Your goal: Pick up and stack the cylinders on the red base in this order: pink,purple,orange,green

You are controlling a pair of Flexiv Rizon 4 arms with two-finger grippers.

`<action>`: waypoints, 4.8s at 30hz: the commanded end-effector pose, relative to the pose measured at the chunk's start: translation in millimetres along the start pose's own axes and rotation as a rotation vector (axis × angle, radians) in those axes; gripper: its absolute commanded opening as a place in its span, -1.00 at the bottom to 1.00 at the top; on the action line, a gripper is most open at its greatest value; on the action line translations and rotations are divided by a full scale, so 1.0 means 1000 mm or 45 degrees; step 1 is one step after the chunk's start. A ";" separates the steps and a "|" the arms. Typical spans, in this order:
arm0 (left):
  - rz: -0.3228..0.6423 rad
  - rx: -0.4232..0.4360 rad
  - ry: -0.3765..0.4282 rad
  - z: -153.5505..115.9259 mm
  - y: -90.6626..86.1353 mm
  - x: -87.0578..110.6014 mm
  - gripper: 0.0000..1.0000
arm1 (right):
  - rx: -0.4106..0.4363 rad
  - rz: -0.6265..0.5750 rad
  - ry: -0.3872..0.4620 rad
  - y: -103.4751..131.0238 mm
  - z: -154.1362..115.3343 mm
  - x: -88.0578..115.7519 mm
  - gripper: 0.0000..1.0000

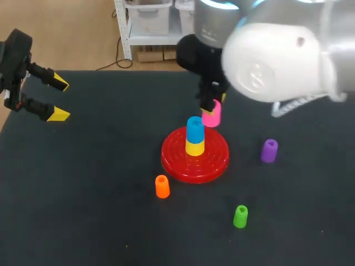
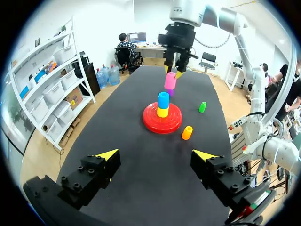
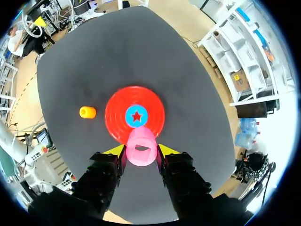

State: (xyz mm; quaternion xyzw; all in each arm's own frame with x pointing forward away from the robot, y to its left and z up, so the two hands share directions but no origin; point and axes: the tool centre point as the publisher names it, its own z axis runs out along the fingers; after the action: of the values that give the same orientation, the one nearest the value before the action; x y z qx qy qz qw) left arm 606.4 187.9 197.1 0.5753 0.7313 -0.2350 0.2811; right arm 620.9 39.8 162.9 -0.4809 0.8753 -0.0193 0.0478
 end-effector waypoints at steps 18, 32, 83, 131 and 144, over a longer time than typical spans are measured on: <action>0.004 -0.001 -0.006 0.000 0.000 0.002 1.00 | -0.017 -0.033 0.102 0.004 0.018 -0.036 -1.00; 0.004 -0.001 -0.006 0.000 0.000 0.002 1.00 | -0.044 -0.032 0.094 0.006 0.024 -0.035 -1.00; 0.004 -0.001 -0.006 0.000 0.000 0.002 1.00 | 0.131 0.053 -0.107 -0.012 -0.025 -0.001 1.00; 0.004 -0.001 -0.006 0.000 0.000 0.002 1.00 | -0.036 0.426 0.175 -0.056 0.096 0.128 1.00; 0.004 -0.001 -0.006 0.000 0.000 0.002 1.00 | -0.065 0.467 0.187 -0.053 0.122 0.147 1.00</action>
State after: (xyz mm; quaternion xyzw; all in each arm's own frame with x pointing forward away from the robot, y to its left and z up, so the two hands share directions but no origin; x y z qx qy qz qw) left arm 606.4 188.0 197.2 0.5753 0.7313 -0.2350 0.2811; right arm 602.5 -109.4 39.6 -0.3123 0.9492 -0.0231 -0.0315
